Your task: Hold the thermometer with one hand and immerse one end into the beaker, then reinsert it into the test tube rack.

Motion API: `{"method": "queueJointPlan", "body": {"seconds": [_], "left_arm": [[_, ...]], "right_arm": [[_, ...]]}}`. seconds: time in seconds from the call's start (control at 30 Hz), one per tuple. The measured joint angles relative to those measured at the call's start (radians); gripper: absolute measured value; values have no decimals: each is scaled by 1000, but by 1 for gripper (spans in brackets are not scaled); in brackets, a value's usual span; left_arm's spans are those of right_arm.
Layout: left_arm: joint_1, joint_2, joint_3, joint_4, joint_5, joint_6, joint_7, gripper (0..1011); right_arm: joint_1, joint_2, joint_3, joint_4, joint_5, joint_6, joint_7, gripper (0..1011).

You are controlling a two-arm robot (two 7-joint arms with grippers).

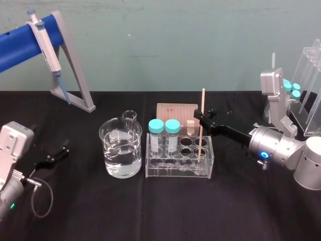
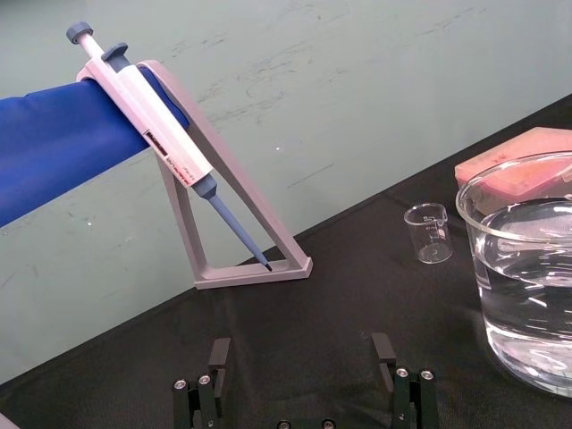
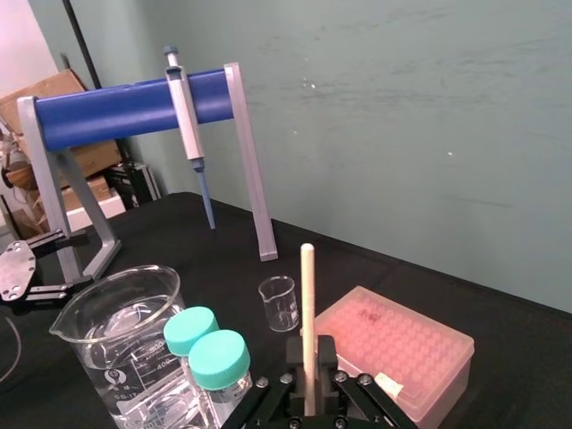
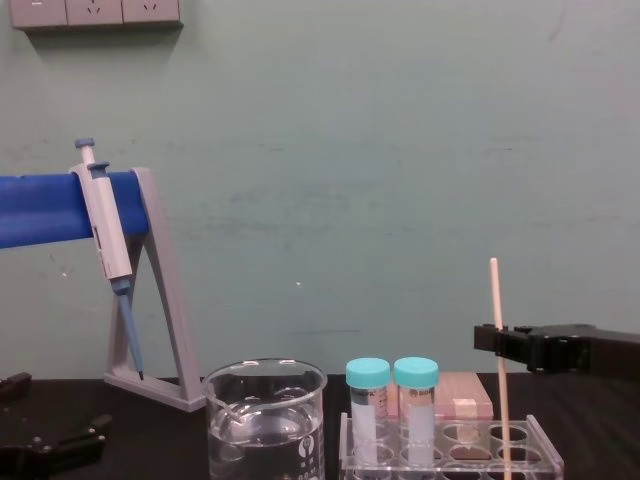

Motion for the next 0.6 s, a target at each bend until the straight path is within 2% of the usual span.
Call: {"method": "queueJointPlan", "body": {"seconds": [0.13, 0.17, 0.27, 0.3, 0.37, 0.47, 0.53, 0.6], "left_arm": [[0, 0, 0, 0, 0, 0, 0, 1004], [0, 0, 0, 0, 0, 0, 0, 1004], [0, 0, 0, 0, 0, 0, 0, 1004], [0, 0, 0, 0, 0, 0, 0, 1004], [0, 0, 0, 0, 0, 0, 0, 1004], [0, 0, 0, 0, 0, 0, 0, 1004], [0, 0, 0, 0, 0, 0, 0, 1004], [0, 0, 0, 0, 0, 0, 0, 1004]], "right_arm": [[-2, -1, 3, -1, 0, 2, -6, 199], [-2, -2, 3, -1, 0, 2, -7, 255], [-2, -3, 6, -1, 0, 2, -8, 307], [-2, -3, 6, -2, 0, 1, -8, 375], [-1, -4, 7, -2, 0, 0, -9, 446], [-1, -4, 9, -5, 0, -1, -10, 502], [0, -3, 10, -11, 0, -1, -13, 614], [0, -3, 11, -12, 0, -1, -13, 634]]}}
